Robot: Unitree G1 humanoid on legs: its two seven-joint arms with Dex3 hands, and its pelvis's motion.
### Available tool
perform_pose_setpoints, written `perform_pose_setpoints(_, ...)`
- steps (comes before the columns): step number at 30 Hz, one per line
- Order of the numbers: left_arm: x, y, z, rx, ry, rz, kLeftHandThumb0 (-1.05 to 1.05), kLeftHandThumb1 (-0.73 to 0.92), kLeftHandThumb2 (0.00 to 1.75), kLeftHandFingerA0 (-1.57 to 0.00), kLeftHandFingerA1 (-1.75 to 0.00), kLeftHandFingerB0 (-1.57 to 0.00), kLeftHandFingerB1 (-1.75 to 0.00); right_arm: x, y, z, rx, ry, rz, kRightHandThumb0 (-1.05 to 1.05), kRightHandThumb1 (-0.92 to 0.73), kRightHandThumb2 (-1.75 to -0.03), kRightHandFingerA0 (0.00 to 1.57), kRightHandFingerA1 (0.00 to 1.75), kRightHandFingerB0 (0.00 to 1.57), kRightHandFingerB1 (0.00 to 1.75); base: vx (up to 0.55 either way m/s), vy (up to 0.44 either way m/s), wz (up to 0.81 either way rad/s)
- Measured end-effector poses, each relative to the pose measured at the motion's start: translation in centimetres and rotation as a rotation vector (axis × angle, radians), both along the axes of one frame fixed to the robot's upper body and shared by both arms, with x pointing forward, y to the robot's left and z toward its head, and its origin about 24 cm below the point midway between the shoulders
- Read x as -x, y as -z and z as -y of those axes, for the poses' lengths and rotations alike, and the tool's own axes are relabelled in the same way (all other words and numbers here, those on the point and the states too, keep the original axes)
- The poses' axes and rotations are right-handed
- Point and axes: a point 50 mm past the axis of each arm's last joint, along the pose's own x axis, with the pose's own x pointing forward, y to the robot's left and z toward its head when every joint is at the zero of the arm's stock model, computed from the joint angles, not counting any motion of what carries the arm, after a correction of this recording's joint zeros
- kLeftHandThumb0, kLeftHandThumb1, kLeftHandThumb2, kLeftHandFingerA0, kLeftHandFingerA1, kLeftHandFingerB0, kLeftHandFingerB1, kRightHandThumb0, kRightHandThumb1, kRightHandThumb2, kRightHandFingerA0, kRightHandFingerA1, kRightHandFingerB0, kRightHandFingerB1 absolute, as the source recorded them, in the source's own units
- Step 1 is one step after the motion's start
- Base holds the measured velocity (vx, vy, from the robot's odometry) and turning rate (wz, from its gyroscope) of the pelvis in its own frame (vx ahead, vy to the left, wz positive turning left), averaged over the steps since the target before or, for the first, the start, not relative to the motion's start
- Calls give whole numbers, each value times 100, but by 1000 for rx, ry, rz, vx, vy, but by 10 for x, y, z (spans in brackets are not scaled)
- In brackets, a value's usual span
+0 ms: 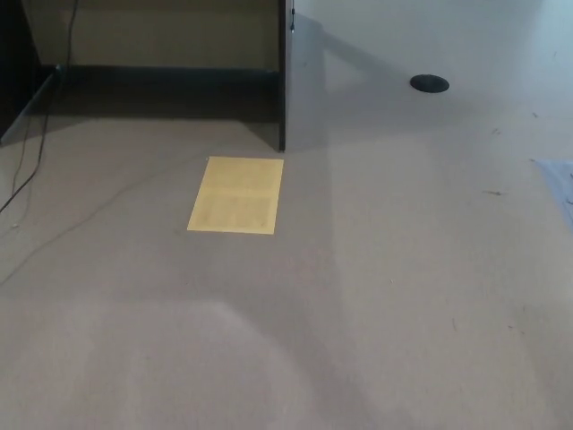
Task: A person is holding a plastic bag and the robot extends its left hand to grab the bag by hooking its thumb into the holes at the top and brings its hand down by its side. Then it extends its arm again to hand the plastic bag back to the person.
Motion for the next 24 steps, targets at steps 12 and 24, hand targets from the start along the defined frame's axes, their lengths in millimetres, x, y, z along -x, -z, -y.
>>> perform_pose_setpoints(12, -29, -21, -11, -37, -24, 218, -46, 44, 71, -48, -49, -38, -44, -31, -19, 6, 40, -24, 218, -44, -67, -60, 55, 40, 28, 31, 0, 0, 0)
perform_pose_setpoints(24, -27, -24, -13, -35, -27, 266, -47, 43, 71, -51, -50, -39, -44, -33, -23, 8, 55, -40, 264, -42, -66, -60, 54, 40, 28, 31, 0, 0, 0)
